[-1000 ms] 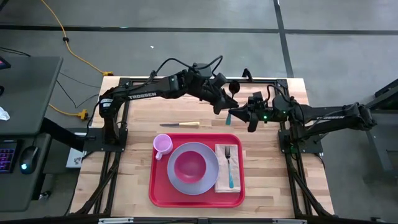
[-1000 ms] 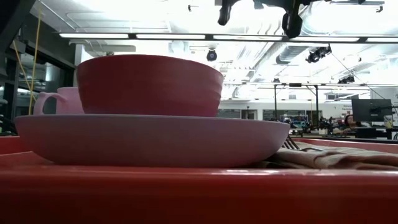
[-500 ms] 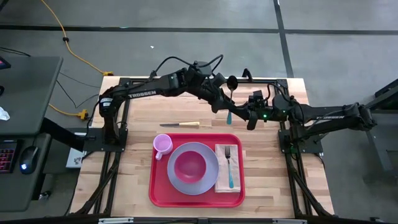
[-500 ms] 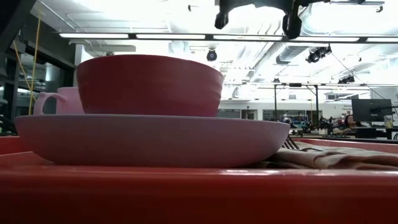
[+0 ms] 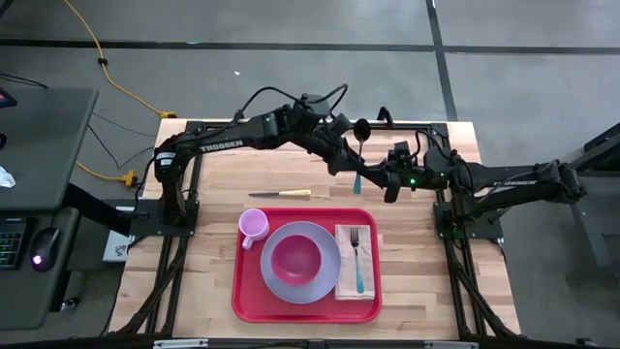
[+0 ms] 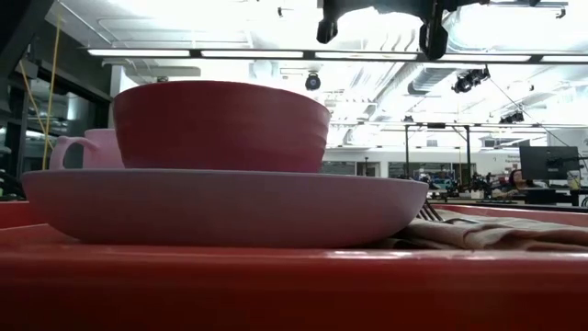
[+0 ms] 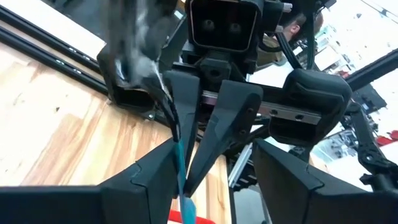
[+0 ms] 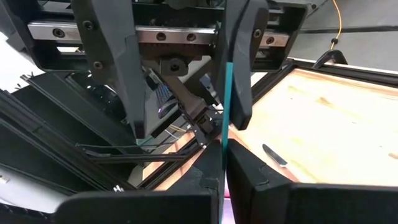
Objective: Set up tray
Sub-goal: Put the blue spoon on the brown napkin to the left of the blue fork
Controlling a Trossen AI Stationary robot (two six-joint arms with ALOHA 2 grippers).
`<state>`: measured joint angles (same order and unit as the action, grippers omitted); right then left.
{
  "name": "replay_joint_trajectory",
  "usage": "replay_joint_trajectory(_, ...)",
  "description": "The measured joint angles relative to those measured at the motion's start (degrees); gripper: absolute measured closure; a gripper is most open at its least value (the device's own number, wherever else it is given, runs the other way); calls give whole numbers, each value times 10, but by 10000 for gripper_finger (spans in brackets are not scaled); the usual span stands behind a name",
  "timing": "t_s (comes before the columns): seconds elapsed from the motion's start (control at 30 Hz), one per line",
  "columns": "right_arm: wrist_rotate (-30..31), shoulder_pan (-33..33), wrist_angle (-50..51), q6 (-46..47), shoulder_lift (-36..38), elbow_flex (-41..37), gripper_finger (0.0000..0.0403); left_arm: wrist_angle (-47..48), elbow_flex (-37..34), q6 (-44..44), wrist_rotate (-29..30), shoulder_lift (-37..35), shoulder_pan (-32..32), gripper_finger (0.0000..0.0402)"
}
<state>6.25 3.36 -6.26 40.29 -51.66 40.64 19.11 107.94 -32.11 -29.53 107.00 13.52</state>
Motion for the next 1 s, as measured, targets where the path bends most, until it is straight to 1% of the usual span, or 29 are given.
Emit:
replay_joint_trajectory(0.13,5,0,0,-1,0,0,403,0,0,1,-13,0,0,166)
replay_joint_trajectory(0.33,15,0,-8,-1,4,0,403,8,0,4,-15,0,0,157)
replay_joint_trajectory(0.57,29,0,-11,-2,24,0,403,30,0,4,-18,0,15,147)
replay_joint_trajectory(0.7,28,0,-8,-2,23,0,403,32,0,5,-18,0,19,144)
replay_joint_trajectory(0.83,33,0,-5,-2,24,0,403,45,0,11,-17,0,22,146)
replay_joint_trajectory(1.0,37,0,2,-2,29,0,403,87,0,32,-17,0,29,146)
